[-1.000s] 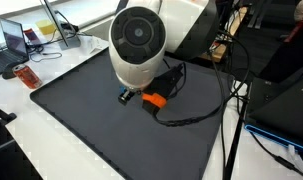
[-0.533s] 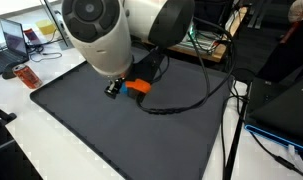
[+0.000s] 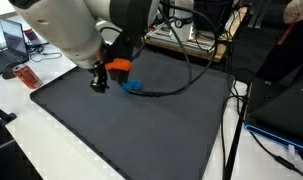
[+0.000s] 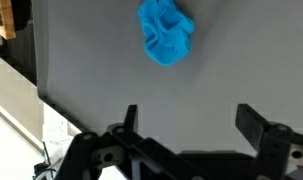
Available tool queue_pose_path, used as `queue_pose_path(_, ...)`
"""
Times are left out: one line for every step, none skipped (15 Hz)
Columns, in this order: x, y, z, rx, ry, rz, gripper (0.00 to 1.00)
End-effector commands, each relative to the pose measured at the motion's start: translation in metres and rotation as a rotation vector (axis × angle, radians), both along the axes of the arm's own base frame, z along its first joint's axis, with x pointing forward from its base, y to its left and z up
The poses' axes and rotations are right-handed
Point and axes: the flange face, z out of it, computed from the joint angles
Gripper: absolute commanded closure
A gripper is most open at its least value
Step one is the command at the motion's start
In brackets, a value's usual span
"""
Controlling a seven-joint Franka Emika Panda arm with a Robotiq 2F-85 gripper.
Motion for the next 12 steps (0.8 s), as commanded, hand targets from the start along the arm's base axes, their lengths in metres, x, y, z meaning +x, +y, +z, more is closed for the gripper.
queue_pose_path(0.006, -0.022, 0.005, 0.146, 0.074, 0.089, 0.0)
queue_pose_path(0.006, -0.028, 0.005, 0.177, 0.098, 0.109, 0.0)
queue_pose_path(0.006, -0.034, 0.004, 0.207, 0.122, 0.126, 0.0)
queue_pose_path(0.005, -0.04, 0.004, 0.235, 0.144, 0.142, 0.0)
queue_pose_path(0.004, -0.045, 0.002, 0.257, 0.168, 0.152, 0.0)
queue_pose_path(0.003, -0.049, 0.0, 0.285, 0.192, 0.169, 0.0)
queue_pose_path(0.002, -0.053, -0.002, 0.303, 0.213, 0.177, 0.0)
queue_pose_path(0.001, -0.057, -0.005, 0.33, 0.232, 0.194, 0.0)
queue_pose_path(0.0, -0.06, -0.007, 0.354, 0.253, 0.212, 0.0)
queue_pose_path(-0.001, -0.064, -0.01, 0.375, 0.272, 0.226, 0.0)
queue_pose_path(-0.001, -0.068, -0.013, 0.394, 0.285, 0.241, 0.0)
queue_pose_path(-0.002, -0.072, -0.016, 0.413, 0.297, 0.255, 0.0)
